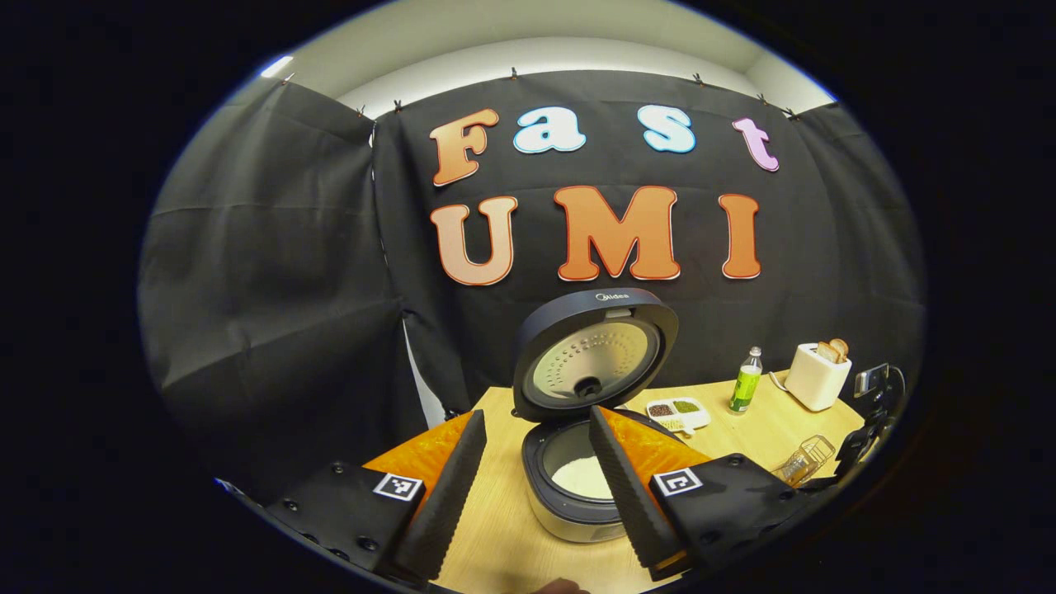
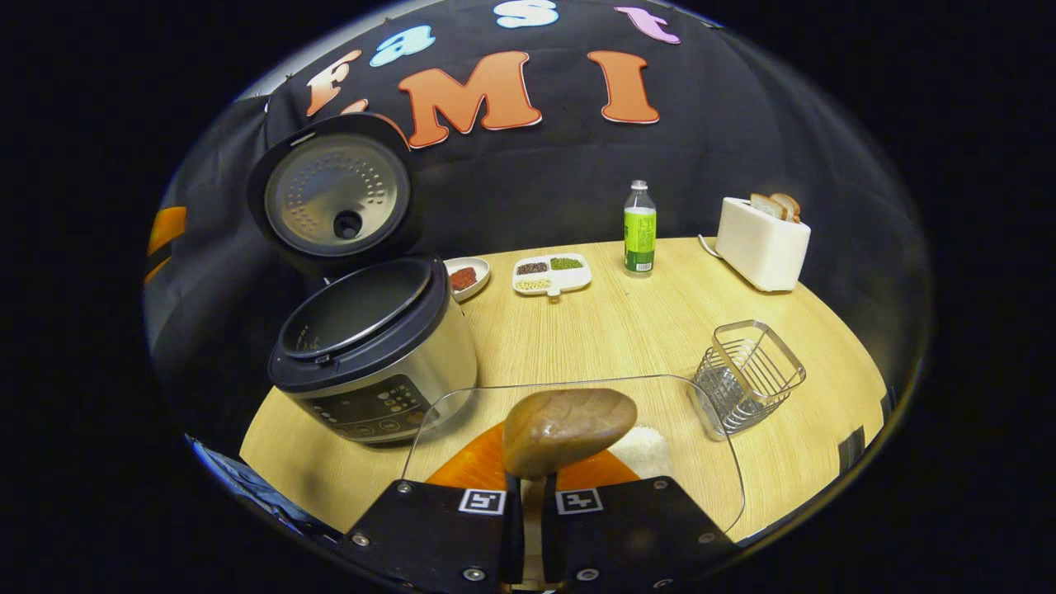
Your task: Close the left gripper, press the button to open the rice cooker; take a wooden spoon from the chopstick holder with the right hand, scoop a spoonful of rice and pour it into the rice cooker, then put the wooden spoon back into the chopstick holder.
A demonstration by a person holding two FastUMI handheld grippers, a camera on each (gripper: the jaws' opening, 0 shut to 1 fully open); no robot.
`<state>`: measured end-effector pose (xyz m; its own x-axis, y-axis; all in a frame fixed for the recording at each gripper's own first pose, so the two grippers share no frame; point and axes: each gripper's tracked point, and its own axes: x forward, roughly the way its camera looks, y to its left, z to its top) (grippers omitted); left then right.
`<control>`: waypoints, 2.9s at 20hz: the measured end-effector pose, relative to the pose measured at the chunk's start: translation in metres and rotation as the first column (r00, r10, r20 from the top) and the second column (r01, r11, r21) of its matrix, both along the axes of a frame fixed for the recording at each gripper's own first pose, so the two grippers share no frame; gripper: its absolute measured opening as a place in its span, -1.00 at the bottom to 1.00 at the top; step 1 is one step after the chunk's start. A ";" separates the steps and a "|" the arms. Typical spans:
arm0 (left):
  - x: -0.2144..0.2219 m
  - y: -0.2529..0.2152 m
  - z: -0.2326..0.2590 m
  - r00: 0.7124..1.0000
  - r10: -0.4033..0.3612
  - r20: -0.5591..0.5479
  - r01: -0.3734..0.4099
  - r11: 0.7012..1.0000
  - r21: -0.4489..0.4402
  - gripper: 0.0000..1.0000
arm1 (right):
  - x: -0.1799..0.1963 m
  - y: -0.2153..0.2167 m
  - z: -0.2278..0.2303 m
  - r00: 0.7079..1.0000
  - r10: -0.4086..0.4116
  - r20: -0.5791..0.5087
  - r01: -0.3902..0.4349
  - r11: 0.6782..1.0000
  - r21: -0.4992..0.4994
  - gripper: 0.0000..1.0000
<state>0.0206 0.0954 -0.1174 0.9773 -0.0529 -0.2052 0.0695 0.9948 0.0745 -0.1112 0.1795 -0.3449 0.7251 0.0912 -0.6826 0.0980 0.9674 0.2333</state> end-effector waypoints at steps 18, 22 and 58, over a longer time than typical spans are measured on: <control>-0.002 0.008 -0.005 1.000 -0.006 -0.023 0.006 1.000 0.002 0.72 | 0.010 0.008 -0.008 0.992 -0.032 -0.124 0.072 0.938 0.339 -0.83; -0.001 -0.001 -0.007 0.999 -0.022 -0.032 0.022 1.000 0.004 0.72 | 0.012 0.008 -0.012 0.985 -0.036 -0.169 0.111 0.884 0.454 -0.84; -0.002 -0.049 0.029 0.994 0.040 0.101 -0.049 0.995 0.085 0.73 | 0.095 -0.060 0.126 0.975 -0.138 -0.176 0.201 0.197 0.960 -0.84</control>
